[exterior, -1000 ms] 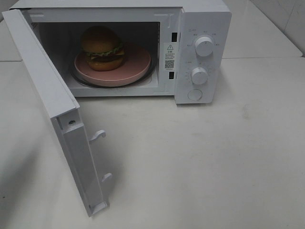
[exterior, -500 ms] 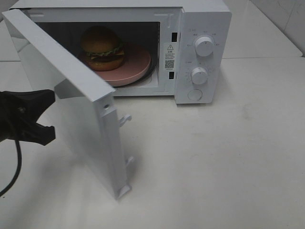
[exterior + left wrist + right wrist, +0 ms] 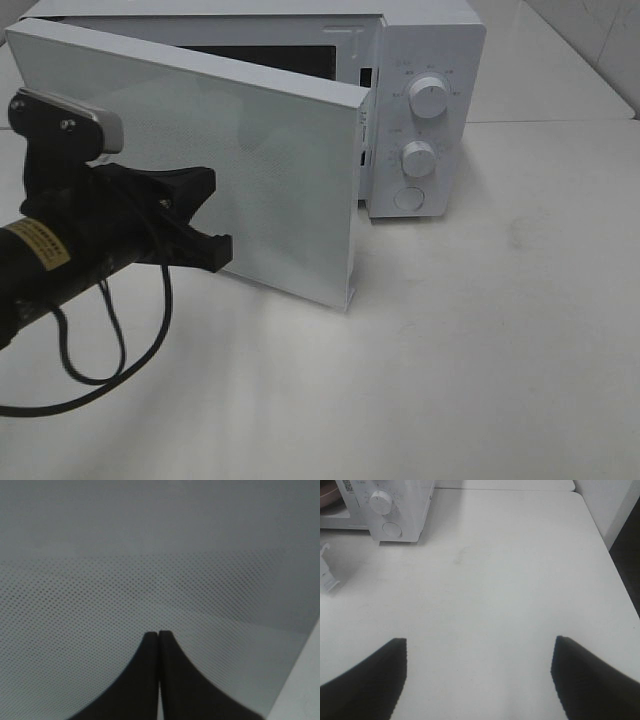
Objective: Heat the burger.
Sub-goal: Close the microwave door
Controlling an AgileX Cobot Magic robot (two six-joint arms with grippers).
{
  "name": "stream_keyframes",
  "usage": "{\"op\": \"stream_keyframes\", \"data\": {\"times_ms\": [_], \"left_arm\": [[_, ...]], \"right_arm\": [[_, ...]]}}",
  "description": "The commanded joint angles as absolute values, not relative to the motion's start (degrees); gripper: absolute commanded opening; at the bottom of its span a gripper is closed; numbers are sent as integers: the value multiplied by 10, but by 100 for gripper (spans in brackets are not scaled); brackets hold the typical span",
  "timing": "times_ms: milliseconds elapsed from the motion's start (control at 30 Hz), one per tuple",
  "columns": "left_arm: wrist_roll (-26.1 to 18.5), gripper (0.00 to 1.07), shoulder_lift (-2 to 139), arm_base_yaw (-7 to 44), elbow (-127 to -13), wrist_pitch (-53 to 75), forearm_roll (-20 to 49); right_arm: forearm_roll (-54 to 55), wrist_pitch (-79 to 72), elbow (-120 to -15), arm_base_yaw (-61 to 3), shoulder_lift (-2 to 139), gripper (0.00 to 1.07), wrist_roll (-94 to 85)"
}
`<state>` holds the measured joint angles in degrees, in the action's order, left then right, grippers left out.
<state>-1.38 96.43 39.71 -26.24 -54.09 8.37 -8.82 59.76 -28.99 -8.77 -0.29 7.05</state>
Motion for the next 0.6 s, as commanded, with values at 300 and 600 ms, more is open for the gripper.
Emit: {"op": "stream_keyframes", "data": {"times_ms": [300, 600], "left_arm": [[-31, 0, 1031, 434, -384, -491, 159], [-116, 0, 1074, 457, -504, -433, 239]], "right_arm": [[-87, 595, -290, -85, -18, 76, 63], [-87, 595, -290, -85, -18, 76, 63]]}}
